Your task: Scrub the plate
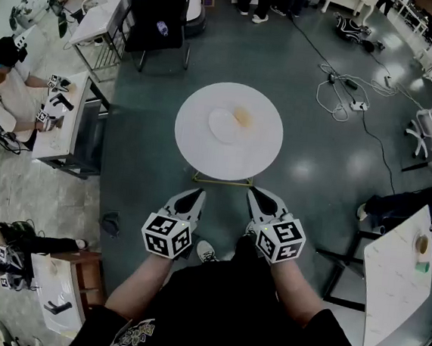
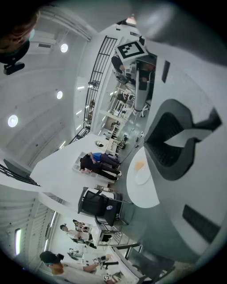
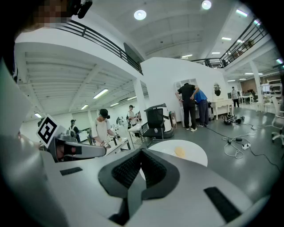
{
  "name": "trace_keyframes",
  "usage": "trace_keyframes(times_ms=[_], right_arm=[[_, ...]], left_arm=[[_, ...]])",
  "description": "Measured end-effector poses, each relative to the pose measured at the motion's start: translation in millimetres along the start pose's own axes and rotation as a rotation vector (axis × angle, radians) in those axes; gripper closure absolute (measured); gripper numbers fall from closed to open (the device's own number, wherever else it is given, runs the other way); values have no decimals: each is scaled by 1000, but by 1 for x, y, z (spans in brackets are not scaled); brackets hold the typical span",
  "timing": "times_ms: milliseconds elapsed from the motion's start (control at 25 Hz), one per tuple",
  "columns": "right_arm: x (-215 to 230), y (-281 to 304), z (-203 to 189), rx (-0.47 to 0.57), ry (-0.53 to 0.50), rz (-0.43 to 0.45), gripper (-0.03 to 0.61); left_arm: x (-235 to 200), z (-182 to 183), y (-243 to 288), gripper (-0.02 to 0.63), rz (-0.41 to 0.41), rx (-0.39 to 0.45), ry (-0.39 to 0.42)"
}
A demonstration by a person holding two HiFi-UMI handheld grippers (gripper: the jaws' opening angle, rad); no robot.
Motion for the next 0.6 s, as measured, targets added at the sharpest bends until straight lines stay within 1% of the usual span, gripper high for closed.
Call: trace_keyframes(times_ms=[600], right_arm=[[-4,9,0,8,-6,4,557]], left_arm=[[-11,1,-1,607,-11,-3,-4]])
Point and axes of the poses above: the fingertips, and each gripper's own axes: y forward along the fingers, x to its right, z out of its top, the point moved 10 cm from there along -y, backward along the fingers, and after that the axes turned 1 degree about -x, right-handed, at the moved point
